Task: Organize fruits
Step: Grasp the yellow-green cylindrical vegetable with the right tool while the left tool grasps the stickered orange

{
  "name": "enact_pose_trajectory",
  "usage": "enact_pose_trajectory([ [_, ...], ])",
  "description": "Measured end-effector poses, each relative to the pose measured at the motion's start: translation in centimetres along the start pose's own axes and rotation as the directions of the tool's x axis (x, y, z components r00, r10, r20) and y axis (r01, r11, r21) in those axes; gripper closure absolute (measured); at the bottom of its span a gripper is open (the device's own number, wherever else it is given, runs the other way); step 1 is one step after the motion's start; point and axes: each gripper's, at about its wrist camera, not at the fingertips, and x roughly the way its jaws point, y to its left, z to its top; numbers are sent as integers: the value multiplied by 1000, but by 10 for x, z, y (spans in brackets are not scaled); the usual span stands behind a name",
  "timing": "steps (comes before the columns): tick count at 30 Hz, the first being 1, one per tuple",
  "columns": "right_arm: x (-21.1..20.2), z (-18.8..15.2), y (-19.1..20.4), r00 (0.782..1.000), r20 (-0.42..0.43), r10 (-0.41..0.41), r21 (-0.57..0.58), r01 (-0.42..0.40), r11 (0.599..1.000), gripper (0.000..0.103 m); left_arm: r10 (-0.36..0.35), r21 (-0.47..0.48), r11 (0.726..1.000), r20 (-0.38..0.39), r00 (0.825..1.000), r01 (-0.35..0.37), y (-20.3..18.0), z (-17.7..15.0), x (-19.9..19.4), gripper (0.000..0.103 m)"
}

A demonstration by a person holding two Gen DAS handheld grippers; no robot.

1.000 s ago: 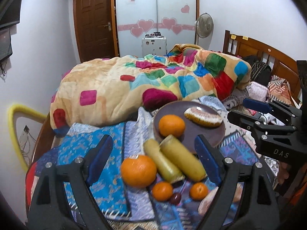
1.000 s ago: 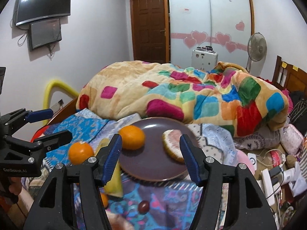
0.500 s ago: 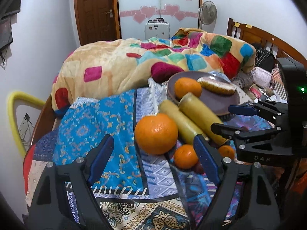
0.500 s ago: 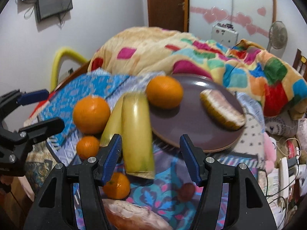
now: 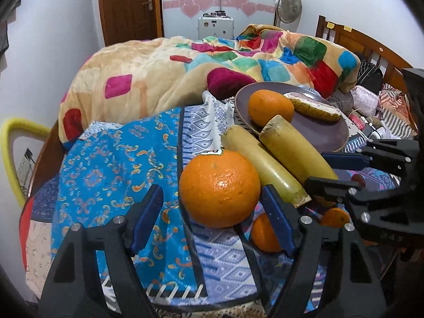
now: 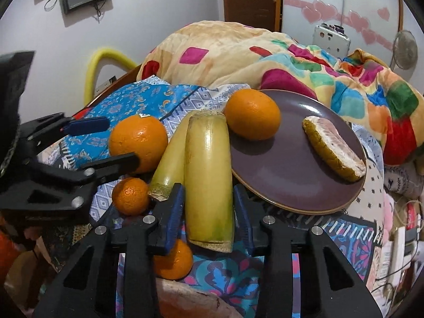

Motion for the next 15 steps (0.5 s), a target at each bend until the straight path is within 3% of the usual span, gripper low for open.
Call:
enact_pose_trajectory([
  [4, -5, -5, 3, 1000, -11, -10, -29, 9, 1000, 68, -39, -16, 999, -29, 999, 38, -1, 3, 9, 34],
  [15, -29, -29, -7, 997, -63, -32, -47, 29, 998, 68, -35, -8, 999, -36, 999, 35, 0, -10, -14, 37],
])
